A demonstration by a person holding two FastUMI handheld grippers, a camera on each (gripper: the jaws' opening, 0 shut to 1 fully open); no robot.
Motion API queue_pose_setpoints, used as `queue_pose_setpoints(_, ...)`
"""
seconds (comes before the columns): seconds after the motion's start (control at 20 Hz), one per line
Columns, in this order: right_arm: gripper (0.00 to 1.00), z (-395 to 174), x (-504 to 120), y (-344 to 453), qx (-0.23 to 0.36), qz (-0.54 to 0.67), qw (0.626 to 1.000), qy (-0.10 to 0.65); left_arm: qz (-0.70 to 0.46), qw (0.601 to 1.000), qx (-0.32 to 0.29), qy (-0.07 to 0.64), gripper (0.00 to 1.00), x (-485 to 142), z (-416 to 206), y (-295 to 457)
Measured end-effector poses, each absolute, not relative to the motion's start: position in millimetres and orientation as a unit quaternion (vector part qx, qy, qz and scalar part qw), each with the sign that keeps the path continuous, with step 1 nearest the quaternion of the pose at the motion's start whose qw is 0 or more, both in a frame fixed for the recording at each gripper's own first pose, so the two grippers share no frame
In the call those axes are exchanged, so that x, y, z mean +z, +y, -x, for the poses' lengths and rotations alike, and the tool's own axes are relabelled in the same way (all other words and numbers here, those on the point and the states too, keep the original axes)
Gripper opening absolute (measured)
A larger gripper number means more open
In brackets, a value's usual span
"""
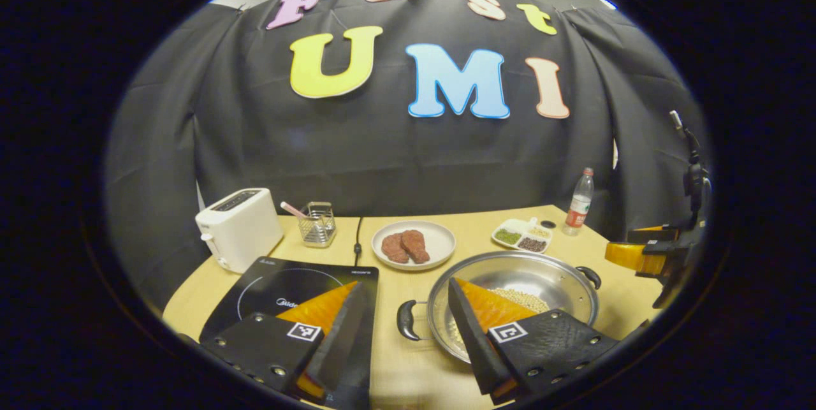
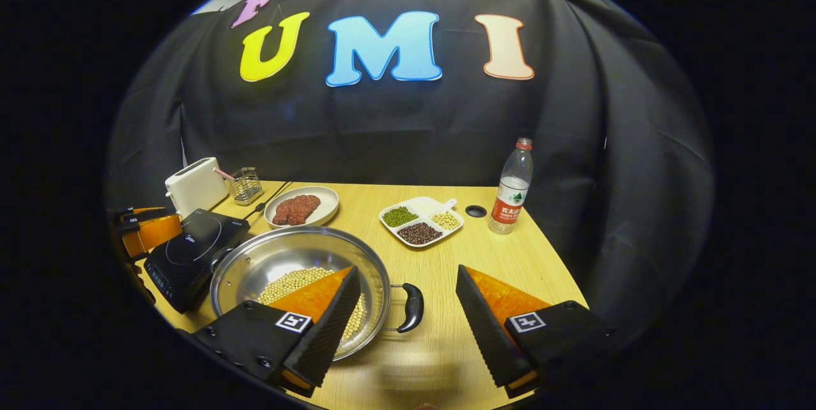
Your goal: First push the handle of the pot to place it horizontally, then grasp the pot with both hands and set it on the induction cooktop.
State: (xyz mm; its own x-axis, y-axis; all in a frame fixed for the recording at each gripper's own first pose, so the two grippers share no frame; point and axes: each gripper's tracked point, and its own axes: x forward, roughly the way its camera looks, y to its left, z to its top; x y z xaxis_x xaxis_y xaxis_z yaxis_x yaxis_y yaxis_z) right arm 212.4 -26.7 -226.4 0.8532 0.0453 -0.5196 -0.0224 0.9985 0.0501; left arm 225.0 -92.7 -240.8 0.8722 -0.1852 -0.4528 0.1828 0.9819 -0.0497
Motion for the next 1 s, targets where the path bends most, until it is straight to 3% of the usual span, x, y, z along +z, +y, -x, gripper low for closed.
queue_pose_setpoints(1.0,0.97,-233,-298,-15,0.035,-0.02,0.936,0.351,-0.001,0.928,-0.113,0.356,0.8,-356,-256,-111)
